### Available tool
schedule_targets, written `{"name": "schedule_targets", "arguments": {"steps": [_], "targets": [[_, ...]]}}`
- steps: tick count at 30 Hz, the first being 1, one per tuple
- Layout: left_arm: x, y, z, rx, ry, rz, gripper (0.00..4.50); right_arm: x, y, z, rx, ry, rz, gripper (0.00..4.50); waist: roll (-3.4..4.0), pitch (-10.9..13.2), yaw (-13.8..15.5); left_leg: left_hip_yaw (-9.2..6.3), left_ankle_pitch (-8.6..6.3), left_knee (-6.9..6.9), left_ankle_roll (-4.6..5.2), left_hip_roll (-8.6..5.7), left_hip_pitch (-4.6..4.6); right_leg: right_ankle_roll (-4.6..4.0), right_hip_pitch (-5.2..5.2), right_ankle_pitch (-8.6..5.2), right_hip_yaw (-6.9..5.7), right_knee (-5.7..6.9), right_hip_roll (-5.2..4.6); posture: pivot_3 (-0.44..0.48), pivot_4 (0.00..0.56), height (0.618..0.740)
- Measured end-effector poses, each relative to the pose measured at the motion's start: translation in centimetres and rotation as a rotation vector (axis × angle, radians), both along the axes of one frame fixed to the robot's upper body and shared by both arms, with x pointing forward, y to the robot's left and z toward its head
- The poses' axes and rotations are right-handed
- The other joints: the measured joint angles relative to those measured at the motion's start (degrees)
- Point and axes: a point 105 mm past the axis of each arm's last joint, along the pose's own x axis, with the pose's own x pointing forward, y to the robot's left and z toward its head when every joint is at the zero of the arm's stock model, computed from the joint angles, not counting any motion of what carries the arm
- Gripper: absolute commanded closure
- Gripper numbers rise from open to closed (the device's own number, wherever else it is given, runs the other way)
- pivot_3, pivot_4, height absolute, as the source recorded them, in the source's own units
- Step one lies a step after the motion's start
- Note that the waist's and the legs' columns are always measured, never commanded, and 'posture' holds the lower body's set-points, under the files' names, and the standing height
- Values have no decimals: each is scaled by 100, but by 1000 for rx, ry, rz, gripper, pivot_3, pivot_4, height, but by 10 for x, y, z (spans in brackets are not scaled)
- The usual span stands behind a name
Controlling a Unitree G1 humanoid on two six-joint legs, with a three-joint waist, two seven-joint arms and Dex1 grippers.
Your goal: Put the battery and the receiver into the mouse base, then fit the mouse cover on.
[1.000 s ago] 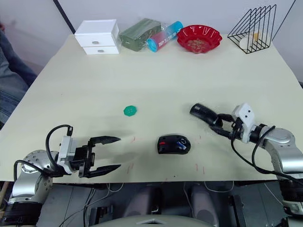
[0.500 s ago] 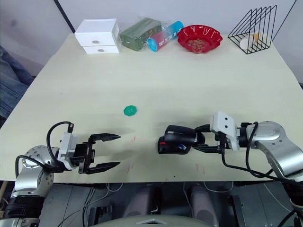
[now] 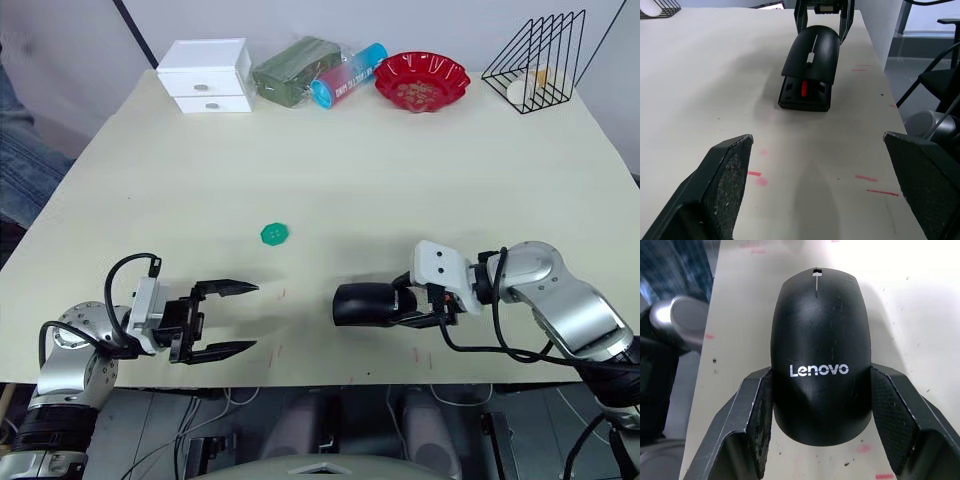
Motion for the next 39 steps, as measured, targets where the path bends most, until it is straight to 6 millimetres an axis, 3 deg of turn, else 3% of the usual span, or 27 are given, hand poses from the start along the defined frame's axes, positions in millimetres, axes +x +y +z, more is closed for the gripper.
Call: {"name": "schedule_targets", "arguments": {"steps": [39], "targets": [[-5,-1,-3,10,10,-12,0,11,16,-4,-176,9,10,2240,0,0,-8,-1,0,0,0,2,1,-1,-1,0,-3,2,-1,0,150,740]]}}
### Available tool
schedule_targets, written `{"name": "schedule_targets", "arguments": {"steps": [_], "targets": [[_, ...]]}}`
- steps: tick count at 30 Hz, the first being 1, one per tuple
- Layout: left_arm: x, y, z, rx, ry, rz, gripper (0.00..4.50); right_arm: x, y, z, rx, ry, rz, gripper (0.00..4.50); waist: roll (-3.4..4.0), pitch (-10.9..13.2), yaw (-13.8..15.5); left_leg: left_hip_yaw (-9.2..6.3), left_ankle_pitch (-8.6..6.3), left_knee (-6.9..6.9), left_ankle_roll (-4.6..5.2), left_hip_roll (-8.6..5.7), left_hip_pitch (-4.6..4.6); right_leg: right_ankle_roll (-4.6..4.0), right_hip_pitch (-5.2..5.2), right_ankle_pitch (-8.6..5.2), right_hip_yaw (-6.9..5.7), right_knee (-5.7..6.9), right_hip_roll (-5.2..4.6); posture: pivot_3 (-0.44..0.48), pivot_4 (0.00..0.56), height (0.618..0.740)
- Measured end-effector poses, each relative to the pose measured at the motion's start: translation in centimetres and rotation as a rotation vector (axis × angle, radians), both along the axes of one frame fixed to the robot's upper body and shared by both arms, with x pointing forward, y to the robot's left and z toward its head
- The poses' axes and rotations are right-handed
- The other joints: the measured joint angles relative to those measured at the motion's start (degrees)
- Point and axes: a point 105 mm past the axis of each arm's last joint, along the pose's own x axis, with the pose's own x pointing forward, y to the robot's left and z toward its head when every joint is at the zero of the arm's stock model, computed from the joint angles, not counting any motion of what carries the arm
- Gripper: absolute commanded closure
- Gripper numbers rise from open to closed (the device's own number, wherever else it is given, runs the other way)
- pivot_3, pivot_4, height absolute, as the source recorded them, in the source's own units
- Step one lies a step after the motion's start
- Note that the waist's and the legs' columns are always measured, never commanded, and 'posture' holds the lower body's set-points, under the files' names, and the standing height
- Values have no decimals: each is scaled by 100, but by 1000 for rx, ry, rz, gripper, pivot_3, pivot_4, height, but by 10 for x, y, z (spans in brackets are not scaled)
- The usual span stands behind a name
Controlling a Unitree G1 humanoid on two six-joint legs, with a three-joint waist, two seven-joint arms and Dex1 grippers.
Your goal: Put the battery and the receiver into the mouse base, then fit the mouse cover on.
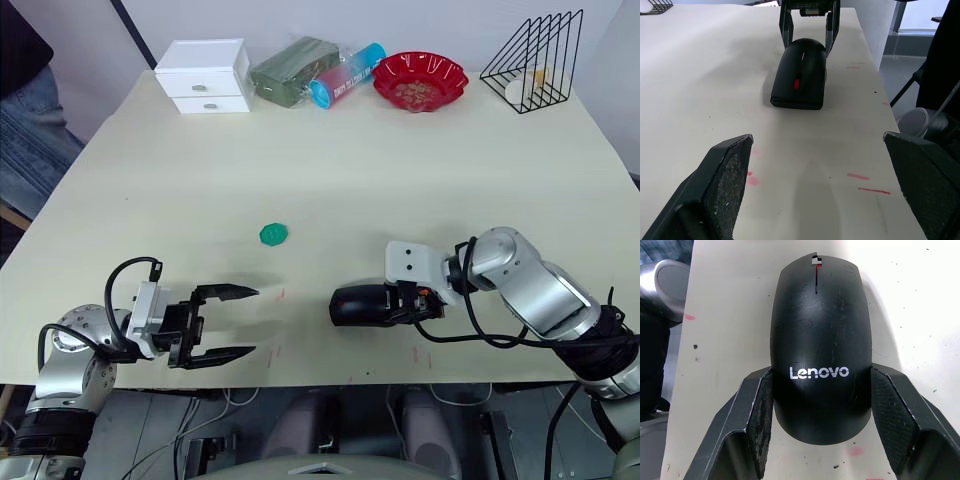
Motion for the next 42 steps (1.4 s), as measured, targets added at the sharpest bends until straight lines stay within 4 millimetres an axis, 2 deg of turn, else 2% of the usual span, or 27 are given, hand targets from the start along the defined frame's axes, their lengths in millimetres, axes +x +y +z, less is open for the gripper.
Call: {"name": "schedule_targets", "arguments": {"steps": [16,42], "targets": [[-1,0,-1,0,4,-2,0,1,0,-3,-53,64,-50,2240,0,0,1,-1,0,0,0,3,0,-1,0,0,-2,-1,-2,0,150,740],[0,-1,-1,5,4,-3,0,2,1,-7,-84,47,-37,2240,0,0,-6,0,0,-1,0,3,0,0,-1,0,-2,-1,-4,0,150,740]]}}
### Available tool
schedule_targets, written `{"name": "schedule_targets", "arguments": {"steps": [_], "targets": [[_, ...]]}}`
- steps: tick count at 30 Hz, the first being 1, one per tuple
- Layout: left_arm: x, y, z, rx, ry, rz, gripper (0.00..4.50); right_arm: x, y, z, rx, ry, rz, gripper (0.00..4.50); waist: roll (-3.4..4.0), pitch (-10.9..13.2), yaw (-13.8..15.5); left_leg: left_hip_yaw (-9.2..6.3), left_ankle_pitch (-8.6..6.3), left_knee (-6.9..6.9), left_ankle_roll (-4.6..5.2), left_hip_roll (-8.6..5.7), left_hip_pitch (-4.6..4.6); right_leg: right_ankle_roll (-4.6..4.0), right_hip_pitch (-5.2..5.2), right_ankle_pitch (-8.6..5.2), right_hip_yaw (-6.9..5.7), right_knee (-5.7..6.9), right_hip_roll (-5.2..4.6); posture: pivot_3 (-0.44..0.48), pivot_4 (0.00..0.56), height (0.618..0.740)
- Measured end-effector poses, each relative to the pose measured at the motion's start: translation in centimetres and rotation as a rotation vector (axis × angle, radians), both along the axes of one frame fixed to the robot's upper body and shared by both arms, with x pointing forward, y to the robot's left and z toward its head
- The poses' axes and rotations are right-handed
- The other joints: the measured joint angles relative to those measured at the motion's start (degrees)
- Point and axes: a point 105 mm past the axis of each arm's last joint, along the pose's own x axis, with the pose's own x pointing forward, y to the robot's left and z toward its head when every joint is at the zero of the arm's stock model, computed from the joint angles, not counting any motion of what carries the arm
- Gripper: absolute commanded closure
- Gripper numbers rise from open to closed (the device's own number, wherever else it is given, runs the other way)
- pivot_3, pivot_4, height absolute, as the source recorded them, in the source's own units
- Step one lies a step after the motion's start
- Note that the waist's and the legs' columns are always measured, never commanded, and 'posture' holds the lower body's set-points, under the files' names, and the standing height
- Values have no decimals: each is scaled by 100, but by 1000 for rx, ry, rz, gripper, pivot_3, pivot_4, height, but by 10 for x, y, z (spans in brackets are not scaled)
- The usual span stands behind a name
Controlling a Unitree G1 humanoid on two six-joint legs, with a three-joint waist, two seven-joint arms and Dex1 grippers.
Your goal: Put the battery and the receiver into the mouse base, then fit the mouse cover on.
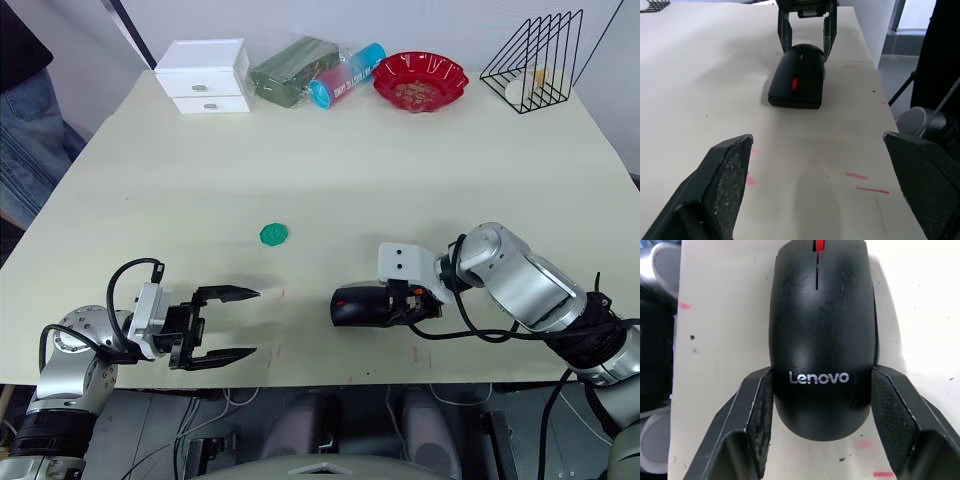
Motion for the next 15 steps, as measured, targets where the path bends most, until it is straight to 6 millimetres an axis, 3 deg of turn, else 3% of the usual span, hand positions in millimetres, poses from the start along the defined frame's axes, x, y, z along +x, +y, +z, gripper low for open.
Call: {"name": "schedule_targets", "arguments": {"steps": [15], "targets": [[0,0,0,5,0,0,0,0,2,-1,4,-6,3,2240,-1,-1,-9,-1,0,0,0,1,1,-1,0,0,-1,1,1,0,150,740]]}}
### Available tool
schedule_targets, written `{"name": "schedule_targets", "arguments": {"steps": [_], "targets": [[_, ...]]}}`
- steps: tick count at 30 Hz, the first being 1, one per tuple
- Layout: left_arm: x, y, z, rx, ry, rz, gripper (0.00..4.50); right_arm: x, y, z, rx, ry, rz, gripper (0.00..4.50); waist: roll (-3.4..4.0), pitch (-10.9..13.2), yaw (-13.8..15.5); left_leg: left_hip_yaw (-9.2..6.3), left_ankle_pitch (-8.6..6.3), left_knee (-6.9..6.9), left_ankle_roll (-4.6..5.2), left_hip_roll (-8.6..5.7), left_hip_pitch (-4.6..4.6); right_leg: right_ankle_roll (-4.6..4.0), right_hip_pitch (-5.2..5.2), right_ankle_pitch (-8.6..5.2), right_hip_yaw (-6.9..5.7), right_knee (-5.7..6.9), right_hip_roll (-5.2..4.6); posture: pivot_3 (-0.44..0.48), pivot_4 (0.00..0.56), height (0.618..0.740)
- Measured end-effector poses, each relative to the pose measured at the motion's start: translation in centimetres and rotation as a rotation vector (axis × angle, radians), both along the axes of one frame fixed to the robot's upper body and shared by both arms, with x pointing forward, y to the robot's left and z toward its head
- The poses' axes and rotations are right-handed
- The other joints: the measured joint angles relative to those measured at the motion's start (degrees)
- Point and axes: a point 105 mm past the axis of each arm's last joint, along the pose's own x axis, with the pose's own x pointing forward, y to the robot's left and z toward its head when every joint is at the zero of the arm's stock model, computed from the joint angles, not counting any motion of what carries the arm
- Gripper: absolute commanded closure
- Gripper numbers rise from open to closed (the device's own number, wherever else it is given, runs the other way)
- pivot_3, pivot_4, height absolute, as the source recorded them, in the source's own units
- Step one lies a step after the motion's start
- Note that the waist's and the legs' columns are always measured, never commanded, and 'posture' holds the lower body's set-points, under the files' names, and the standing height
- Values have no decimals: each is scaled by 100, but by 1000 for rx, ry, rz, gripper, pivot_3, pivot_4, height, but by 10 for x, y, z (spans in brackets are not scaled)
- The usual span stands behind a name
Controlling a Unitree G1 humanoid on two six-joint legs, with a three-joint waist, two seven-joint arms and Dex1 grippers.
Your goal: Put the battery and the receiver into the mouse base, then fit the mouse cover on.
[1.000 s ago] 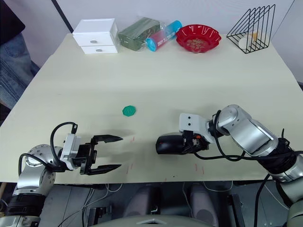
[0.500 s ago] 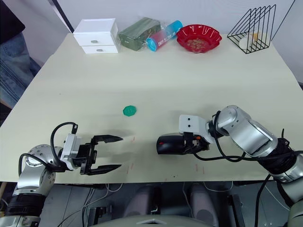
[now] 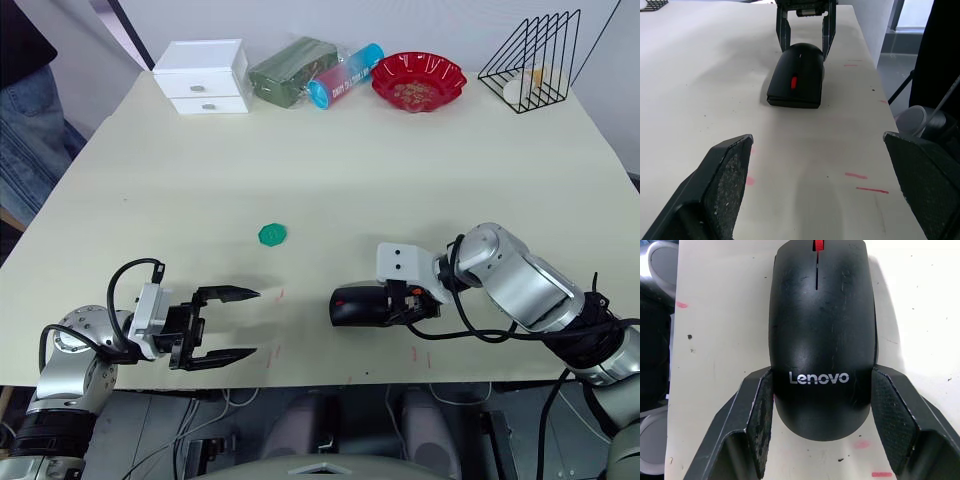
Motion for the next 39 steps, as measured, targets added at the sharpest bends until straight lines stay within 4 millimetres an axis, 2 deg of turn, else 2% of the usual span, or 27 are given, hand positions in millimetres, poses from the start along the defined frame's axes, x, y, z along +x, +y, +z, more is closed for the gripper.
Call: {"name": "schedule_targets", "arguments": {"steps": [2,4,5,6,39], "targets": [[0,0,0,1,0,0,0,0,0,0,2,-1,2,1105,0,0,0,0,0,0,0,0,0,0,0,0,0,0,0,0,150,740],[0,0,0,2,-1,0,0,0,0,0,3,-2,6,1003,-2,-1,-2,0,0,0,0,0,1,0,0,0,0,0,0,0,150,740],[0,0,0,3,-2,-1,0,-1,1,0,4,-2,9,303,-6,-4,-4,0,0,0,0,0,2,0,0,0,0,1,1,0,150,740],[0,0,0,5,-2,-1,0,-1,1,0,6,-2,12,197,-9,-5,-7,1,0,0,0,0,4,-1,1,1,0,1,1,0,150,740],[1,-4,0,11,-13,-23,0,-2,1,0,12,3,24,197,-12,-6,-10,2,1,1,-1,7,5,-6,0,4,1,0,1,0,150,740]]}}
